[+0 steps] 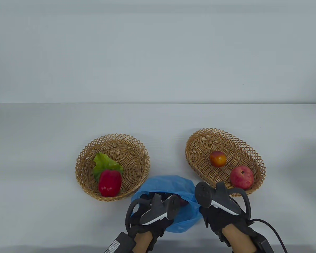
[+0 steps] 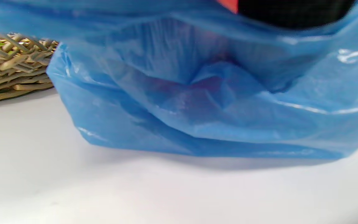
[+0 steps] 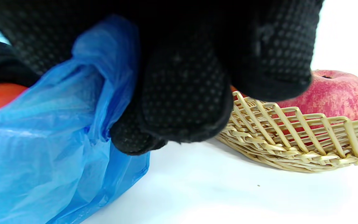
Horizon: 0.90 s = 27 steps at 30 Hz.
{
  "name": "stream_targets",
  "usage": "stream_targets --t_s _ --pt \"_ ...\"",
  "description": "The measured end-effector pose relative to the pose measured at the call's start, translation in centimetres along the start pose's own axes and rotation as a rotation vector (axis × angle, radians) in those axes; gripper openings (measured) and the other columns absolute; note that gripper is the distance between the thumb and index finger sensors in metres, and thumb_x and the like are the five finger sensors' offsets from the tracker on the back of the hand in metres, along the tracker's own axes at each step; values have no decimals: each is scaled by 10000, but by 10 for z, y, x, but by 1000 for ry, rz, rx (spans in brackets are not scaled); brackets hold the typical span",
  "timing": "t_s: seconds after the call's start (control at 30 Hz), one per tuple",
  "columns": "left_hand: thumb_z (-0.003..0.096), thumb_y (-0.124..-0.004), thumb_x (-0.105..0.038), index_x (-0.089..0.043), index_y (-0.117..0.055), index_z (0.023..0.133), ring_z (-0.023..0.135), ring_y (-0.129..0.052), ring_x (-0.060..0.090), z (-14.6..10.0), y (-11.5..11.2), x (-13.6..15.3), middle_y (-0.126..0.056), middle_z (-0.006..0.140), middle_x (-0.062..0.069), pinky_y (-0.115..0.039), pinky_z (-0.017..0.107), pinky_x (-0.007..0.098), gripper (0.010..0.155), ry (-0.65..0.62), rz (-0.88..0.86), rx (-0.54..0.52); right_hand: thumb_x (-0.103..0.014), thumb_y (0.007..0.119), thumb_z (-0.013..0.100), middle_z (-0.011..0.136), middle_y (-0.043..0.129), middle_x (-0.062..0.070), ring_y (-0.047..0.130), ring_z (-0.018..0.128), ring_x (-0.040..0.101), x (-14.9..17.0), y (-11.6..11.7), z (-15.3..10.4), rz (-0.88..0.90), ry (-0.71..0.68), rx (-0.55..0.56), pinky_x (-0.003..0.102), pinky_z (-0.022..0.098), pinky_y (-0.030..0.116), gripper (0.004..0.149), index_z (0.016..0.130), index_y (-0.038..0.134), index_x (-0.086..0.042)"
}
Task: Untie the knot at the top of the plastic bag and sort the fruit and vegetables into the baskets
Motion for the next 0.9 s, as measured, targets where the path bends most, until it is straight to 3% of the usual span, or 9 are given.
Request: stream_targets --t_s 0.1,0.33,0.47,0.73,0.9 --pt "347 -883 -542 -222 -158 1088 1051 -653 426 2 -2 0 -420 1168 133 -510 755 632 1085 -4 1 31 -329 922 419 559 1097 31 1062 344 183 -1 0 0 1 -5 -2 433 366 878 413 805 887 -186" --pt "323 -875 -611 -205 -287 1098 992 -761 387 -2 5 2 -552 1126 141 -559 750 611 1054 -10 -34 -11 -329 922 418 558 1097 31 1062 343 183 0 1 1 -2 4 -1 433 364 879 413 804 888 -187" --pt "322 -869 -630 -221 -290 1101 1003 -765 362 -12 21 9 -555 1133 118 -561 766 597 1054 -56 -188 -105 -329 921 419 557 1098 30 1062 342 182 1 1 1 4 6 9 432 364 879 411 804 889 -186" --pt "312 -869 -648 -237 -297 1101 1004 -770 337 -33 42 16 -563 1135 92 -567 771 590 1057 -295 -501 -196 -330 920 420 555 1098 31 1062 342 181 5 1 3 13 21 11 431 363 880 411 804 887 -188" --pt "318 -878 -648 -226 -313 1105 993 -780 346 -54 64 46 -574 1131 103 -571 765 597 1057 -402 -799 -374 -330 920 419 557 1097 30 1062 341 182 8 2 4 14 28 3 431 362 880 412 804 887 -186"
Point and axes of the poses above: the tracker on the back of each hand, its own x axis roughly to the little-finger side, its own z axis roughly from the wrist to the fingertips, y = z × x, the point moved 1 cm from there along z, roughly from the wrist to the fingertips
